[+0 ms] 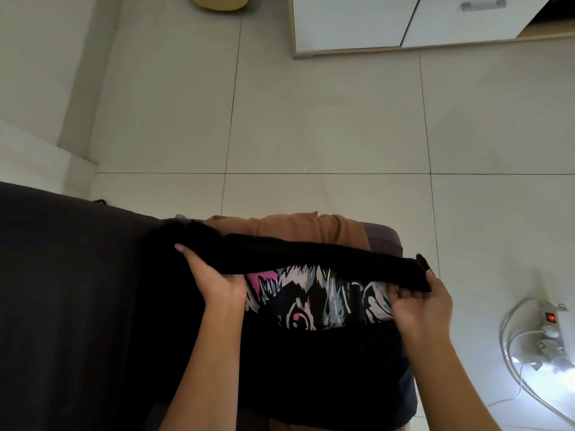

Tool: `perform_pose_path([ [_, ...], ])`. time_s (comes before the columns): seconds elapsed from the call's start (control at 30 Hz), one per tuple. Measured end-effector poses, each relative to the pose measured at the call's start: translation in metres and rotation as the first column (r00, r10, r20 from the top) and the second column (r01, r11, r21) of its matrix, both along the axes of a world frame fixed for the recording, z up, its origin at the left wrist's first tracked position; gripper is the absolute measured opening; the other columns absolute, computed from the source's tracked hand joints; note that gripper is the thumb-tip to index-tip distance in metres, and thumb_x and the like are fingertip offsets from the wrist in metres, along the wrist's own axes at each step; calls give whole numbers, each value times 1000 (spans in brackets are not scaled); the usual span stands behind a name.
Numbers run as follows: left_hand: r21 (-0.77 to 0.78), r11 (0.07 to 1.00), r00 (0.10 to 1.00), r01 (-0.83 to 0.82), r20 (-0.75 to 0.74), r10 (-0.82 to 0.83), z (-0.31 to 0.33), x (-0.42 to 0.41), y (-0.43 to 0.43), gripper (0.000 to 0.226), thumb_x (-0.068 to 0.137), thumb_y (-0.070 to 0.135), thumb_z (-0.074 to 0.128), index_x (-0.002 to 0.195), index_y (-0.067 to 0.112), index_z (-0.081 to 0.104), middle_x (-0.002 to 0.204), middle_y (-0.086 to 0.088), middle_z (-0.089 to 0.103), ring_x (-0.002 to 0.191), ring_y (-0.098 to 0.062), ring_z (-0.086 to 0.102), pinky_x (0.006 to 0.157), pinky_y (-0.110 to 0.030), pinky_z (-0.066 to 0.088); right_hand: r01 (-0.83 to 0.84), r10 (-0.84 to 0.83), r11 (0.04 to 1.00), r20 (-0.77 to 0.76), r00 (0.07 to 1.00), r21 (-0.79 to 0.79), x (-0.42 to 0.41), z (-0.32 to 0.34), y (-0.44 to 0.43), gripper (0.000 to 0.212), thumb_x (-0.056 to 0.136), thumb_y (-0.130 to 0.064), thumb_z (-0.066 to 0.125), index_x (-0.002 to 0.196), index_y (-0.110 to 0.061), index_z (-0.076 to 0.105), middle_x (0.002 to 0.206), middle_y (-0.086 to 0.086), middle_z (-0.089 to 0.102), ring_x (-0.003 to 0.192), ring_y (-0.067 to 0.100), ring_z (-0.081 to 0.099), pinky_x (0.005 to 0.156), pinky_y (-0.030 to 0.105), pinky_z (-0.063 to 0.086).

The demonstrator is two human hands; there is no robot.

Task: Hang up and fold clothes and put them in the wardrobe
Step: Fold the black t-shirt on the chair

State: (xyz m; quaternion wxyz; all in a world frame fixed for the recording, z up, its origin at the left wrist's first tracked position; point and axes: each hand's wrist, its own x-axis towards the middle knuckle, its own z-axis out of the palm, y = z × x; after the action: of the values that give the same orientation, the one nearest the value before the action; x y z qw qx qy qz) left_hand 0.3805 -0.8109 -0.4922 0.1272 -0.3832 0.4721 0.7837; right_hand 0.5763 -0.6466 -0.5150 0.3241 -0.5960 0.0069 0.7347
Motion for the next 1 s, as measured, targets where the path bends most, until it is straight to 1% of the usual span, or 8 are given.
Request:
perform_pose_path([
  [0.13,-154,988,1000,4,9,-3,5,23,-29,59,80,41,71,132,19,51,120,-4,63,105,-21,64,90,-44,54,2,-6,996,36,999,93,20,9,-7,10,97,-17,45,98,-14,55,95,0,63,87,15,63,69,28,57],
  [0.3,-281,956,993,-79,65,101,8,66,-62,54,96,37,51,144,24,32,128,-3,50,112,-22,54,96,-42,47,49,-67,992,155,986,114,41,13,-25,23,100,-13,38,118,-17,51,102,1,61,89,16,61,54,23,56],
  [0.4,-299,950,987,-91,103,127,6,93,-82,51,98,36,46,145,23,31,137,-6,46,120,-26,50,98,-44,45,24,-30,999,230,973,29,52,13,-37,37,100,-12,37,136,-14,43,122,9,56,108,27,57,72,31,54],
  [0.5,-285,958,979,-36,181,90,-2,116,-101,47,100,34,43,144,21,33,139,-9,45,124,-30,48,95,-43,46,-77,102,992,259,961,-104,65,12,-46,34,100,-6,35,134,-5,41,141,15,45,128,31,45,94,33,45],
  [0.6,-287,958,972,31,231,38,-8,132,-113,48,101,29,42,145,16,31,143,-14,40,132,-33,39,101,-42,41,-215,241,967,218,946,-134,74,13,-59,37,99,-3,36,136,3,38,141,20,44,125,29,48,97,33,43],
  [0.73,-319,943,980,93,199,-29,-14,134,-126,44,98,27,49,138,10,42,130,-10,50,127,-31,45,89,-35,48,-279,278,960,218,935,-28,75,23,-73,31,97,-5,44,126,5,47,132,21,50,96,23,60,97,34,45],
  [0.9,-440,845,952,304,173,-252,-15,115,-136,68,86,45,63,142,17,37,131,1,49,116,-21,51,99,-42,46,-379,340,925,471,814,-13,60,21,-101,20,91,-14,57,109,-8,51,110,10,59,83,14,61,75,27,51],
  [1.0,-465,803,928,371,210,-308,-18,97,-148,50,87,35,64,130,13,51,128,-7,57,113,-24,57,99,-46,47,-548,440,836,632,638,-28,41,27,-132,31,87,-24,65,110,-12,48,102,9,56,82,18,57,65,27,48],
])
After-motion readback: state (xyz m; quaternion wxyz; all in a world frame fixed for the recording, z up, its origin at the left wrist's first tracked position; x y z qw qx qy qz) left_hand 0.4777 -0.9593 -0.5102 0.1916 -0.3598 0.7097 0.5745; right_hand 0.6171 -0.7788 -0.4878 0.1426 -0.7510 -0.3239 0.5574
